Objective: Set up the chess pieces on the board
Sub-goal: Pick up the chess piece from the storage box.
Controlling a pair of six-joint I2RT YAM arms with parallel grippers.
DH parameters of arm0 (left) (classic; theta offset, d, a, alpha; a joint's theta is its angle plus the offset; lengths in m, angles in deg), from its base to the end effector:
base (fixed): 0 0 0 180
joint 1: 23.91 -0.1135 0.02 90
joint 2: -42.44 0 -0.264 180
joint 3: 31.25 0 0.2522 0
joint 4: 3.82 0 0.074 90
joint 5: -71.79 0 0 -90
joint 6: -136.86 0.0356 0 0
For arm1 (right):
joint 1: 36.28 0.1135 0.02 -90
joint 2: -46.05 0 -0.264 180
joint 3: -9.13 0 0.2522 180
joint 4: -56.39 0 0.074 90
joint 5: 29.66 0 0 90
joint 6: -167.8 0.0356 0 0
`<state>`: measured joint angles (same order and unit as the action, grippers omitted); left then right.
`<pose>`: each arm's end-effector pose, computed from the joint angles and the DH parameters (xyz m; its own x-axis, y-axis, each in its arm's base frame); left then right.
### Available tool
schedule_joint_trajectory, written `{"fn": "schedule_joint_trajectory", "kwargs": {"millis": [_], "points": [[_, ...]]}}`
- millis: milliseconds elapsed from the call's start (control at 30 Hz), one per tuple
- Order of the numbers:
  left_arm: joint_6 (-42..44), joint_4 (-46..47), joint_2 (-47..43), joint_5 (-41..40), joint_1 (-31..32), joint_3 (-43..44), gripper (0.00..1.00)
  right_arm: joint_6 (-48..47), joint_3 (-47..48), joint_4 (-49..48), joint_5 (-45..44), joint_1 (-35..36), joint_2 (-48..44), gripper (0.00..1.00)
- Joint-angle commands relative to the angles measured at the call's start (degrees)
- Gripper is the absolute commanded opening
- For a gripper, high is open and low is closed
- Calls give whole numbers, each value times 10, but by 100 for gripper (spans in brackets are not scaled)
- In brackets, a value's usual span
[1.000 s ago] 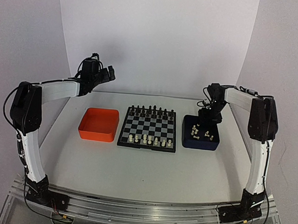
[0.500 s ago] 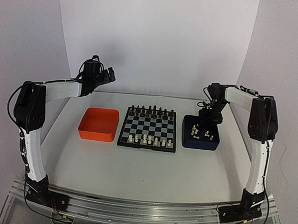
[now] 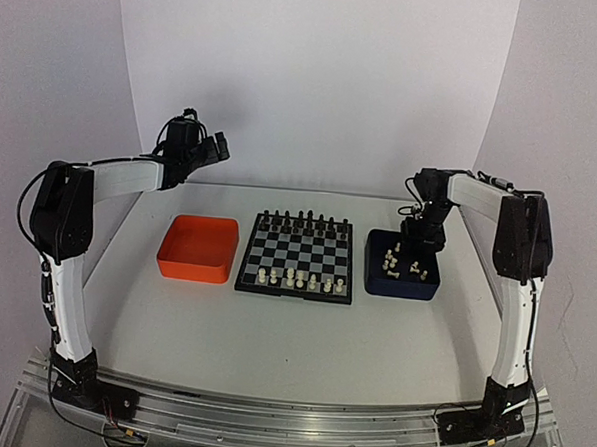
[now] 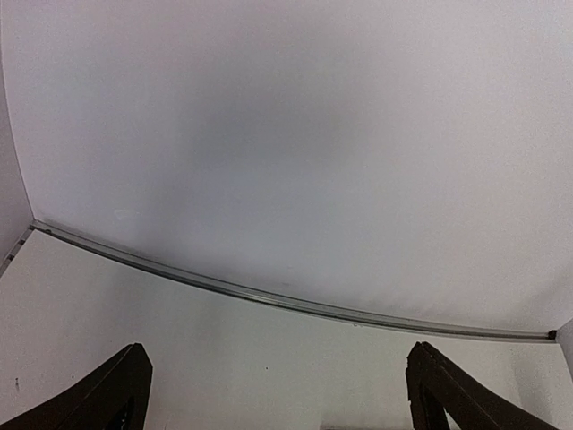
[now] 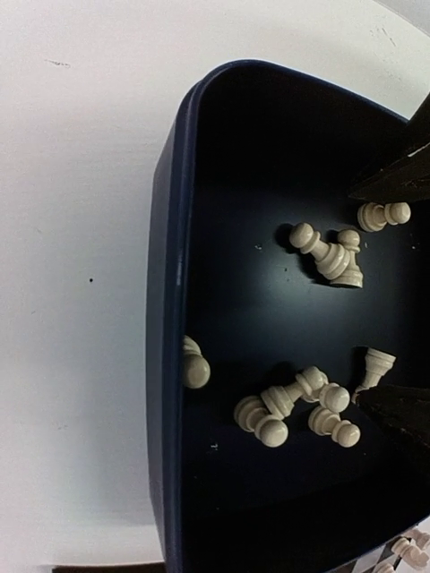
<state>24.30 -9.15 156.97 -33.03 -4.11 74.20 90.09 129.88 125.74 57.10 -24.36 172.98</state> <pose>0.4581 -0.1553 0.2869 -0.2524 -0.3033 -0.9188 -0.0027 0.9498 -0.3128 0.4473 0.0924 0.1913 -0.9666 0.0131 -0.2558 0.0137 0.9999 -0.0003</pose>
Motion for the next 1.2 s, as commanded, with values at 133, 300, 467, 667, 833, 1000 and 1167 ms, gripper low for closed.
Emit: {"fn": "schedule_joint_trajectory", "kwargs": {"millis": [133,300,467,667,833,1000,1167], "points": [[-4,-5,0,6,-6,24,100,77,18,11,-34,1,18,65],[-4,-7,-2,8,-8,22,100,114,12,11,-43,1,22,61],[-3,-10,0,12,-9,24,100,146,12,11,-48,1,26,56],[-4,-15,-2,14,-11,19,100,206,-5,10,-29,1,26,50],[-3,-14,-3,17,-12,17,100,214,-1,9,-32,1,35,47],[-2,-15,-3,21,-15,16,100,227,-2,9,-26,1,42,44],[-4,-17,-2,25,-17,17,100,227,1,9,-26,1,45,43]]}}
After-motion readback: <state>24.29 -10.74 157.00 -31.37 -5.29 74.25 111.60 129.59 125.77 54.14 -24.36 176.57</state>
